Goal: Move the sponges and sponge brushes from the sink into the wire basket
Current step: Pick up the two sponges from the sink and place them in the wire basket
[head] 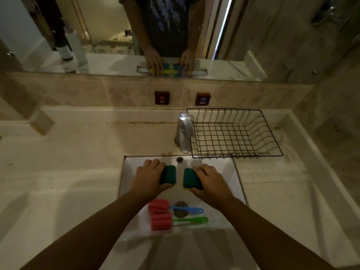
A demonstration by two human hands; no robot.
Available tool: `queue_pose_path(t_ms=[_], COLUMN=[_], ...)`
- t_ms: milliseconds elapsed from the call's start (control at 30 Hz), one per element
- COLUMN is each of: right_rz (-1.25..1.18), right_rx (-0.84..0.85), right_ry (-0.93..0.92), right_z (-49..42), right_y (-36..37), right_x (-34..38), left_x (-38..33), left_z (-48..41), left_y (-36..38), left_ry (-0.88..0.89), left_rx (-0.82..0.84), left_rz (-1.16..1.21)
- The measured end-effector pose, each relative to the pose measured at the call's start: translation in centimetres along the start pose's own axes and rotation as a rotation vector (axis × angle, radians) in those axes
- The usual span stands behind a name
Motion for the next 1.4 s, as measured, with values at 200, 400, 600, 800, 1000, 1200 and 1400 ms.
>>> queue_pose_path(t_ms=[200, 400, 600, 800, 1000, 1200, 1400], right_rz=[-0.007, 0.002, -0.027, -0.020, -0.024, -0.010, -0.018], right_rx=[-0.029, -0.090, -0.114, -0.160, -0.120, -0.152, -0.096], right_ry=[0.045, 0.018, -0.006, -0.037, -0.058, -0.074, -0.055], right_z=[1.4, 1.9, 1.5, 0.4, -1.2, -4.0, -8.5], right_y=[-0.6, -1.7, -2.7, -3.3, -2.9, -3.3, -2.2], right_x=[-1.9, -5.1, -10.2, -14.7, -18.2, -20.6, -23.4], left_x=[-2.0, -5.6, -9.5, -13.0, -15.5, -16.7, -14.8], left_z=[-0.3, -1.5, -3.9, -6.1, -9.3, -13.3, -17.9], left_y=[1.1, 1.9, 2.8, 3.5, 3.7, 4.1, 4.2], left_ry=[0.035, 0.066, 0.046, 0.034, 0.063, 0.047, -0.005], left_rx=[0.033, 0.022, -0.021, -0.065, -0.072, -0.072, -0.073], left_rz=[0.018, 0.018, 0.058, 0.066, 0.015, -0.042, -0.046])
Point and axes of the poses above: each hand's wrist, its own z-axis away from the middle knuckle, its own y-axis out of the palm, x = y × z, the point moved 7 cm from there along -z, towards the middle knuckle, and after that the axes turned 15 degrees about z, right-handed, at the moved point
